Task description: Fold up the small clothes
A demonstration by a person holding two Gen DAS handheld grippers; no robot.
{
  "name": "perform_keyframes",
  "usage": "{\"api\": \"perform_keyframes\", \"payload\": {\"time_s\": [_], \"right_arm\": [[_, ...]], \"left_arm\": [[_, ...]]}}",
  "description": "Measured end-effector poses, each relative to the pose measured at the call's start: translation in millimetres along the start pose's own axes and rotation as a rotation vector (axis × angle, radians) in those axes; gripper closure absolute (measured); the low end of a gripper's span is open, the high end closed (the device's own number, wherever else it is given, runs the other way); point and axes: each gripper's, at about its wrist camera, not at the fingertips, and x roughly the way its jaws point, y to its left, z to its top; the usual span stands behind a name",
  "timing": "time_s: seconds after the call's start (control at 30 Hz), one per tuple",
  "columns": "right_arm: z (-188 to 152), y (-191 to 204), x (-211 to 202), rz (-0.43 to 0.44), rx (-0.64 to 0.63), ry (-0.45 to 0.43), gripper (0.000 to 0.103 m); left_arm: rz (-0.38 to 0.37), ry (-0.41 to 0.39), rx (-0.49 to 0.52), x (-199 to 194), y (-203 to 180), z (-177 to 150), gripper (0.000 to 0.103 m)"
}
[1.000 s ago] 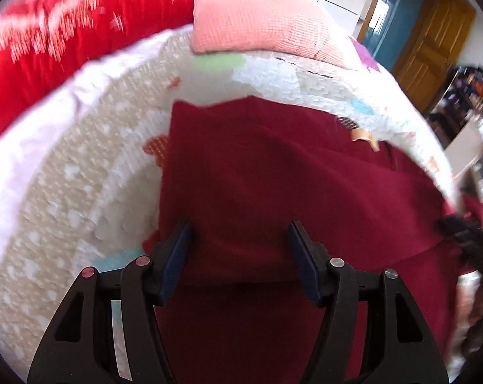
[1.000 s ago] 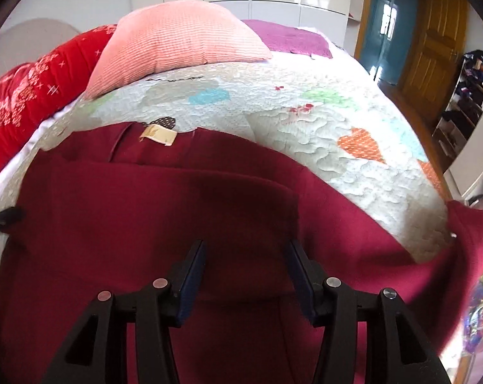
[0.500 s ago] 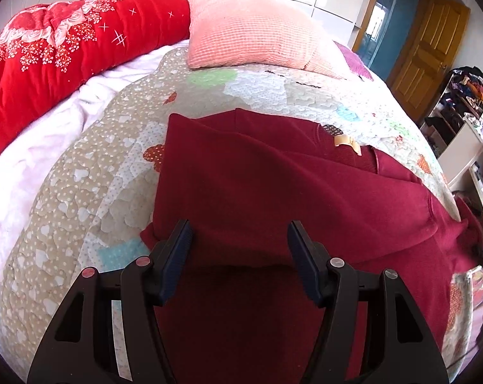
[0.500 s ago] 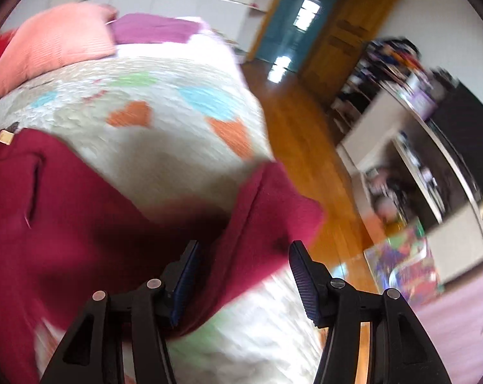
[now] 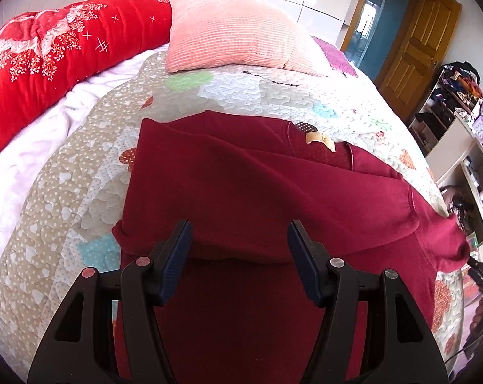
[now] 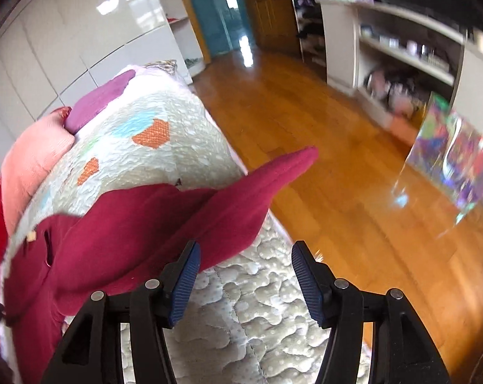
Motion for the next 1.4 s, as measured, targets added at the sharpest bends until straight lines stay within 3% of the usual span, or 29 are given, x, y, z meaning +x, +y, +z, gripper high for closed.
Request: {"api": "perform_keyframes", "payload": {"time_s": [0.17, 0.2, 0.27, 0.43, 0.47, 0.5, 0.53, 0.63, 0.77, 0.9, 1.0, 1.13, 1.17, 1.23, 1.27, 1.3, 1.4], "right_arm": [[5.5, -26.4, 8.8, 0.196, 0.238, 0.001, 0.046], [6.6, -30.0, 5.9, 0.223, 0.273, -0.018, 0.040], [11.4, -32.8, 4.7, 0.254, 0.310, -0.043, 0.027], [31.9, -20.2, 37.8, 0.232, 0.281, 0.025, 0.026], [33.7, -19.9, 47.1, 0.234, 0.280, 0.043, 0.035], [34.5, -20.0, 52.8, 0.248, 0.278, 0.050, 0.063], [36.9, -17.5, 57.1, 0.251, 0.263, 0.049, 0.076], [40.8, -6.3, 42.5, 0.218, 0.222, -0.004, 0.096], [49.1, 61.9, -13.2, 0.323, 0.016, -0.150, 0.096], [43.9, 165.8, -47.4, 0.475, -0.217, -0.207, 0.096], [21.1, 250.6, -50.9, 0.589, -0.367, -0.213, 0.096], [-43.9, 350.3, -22.0, 0.727, -0.535, -0.131, 0.096], [-72.4, 376.6, -3.9, 0.749, -0.612, -0.064, 0.096], [-111.9, 408.2, 25.5, 0.660, -0.742, 0.085, 0.090], [-131.0, 415.4, 35.8, 0.625, -0.800, 0.149, 0.082], [-139.4, 413.8, 34.7, 0.640, -0.822, 0.154, 0.072], [-136.3, 392.3, 8.5, 0.664, -0.833, 0.085, 0.064]], "left_arm": [[0.015, 0.005, 0.020, 1.0, -2.8, -2.5, 0.041], [0.020, 0.006, 0.020, 1.7, -2.6, -2.7, 0.041], [0.022, 0.006, 0.013, 2.3, -2.1, -1.9, 0.041], [0.018, 0.000, 0.010, 0.5, -4.4, -1.5, 0.041], [0.017, 0.002, 0.014, 0.4, -5.2, -1.6, 0.041], [0.016, 0.002, 0.019, -0.2, -5.6, -2.0, 0.041], [0.016, 0.001, 0.022, -1.0, -5.4, -2.2, 0.041], [0.018, -0.008, 0.017, -3.3, -0.2, 0.4, 0.041], [-0.052, -0.012, -0.058, -4.5, 13.6, 9.6, 0.041], [-0.170, -0.012, -0.156, -9.4, 30.9, 16.4, 0.041], [-0.222, -0.026, -0.231, -13.7, 48.2, 20.2, 0.041], [-0.253, -0.038, -0.306, -11.5, 68.8, 23.6, 0.038], [-0.248, -0.032, -0.312, -9.0, 71.6, 23.5, 0.038], [-0.237, -0.015, -0.310, -4.6, 75.4, 22.4, 0.038], [-0.237, -0.012, -0.302, -2.8, 76.2, 22.1, 0.038], [-0.236, -0.010, -0.293, -0.7, 76.5, 22.2, 0.038], [-0.230, 0.003, -0.289, 7.0, 75.1, 25.9, 0.038]]}}
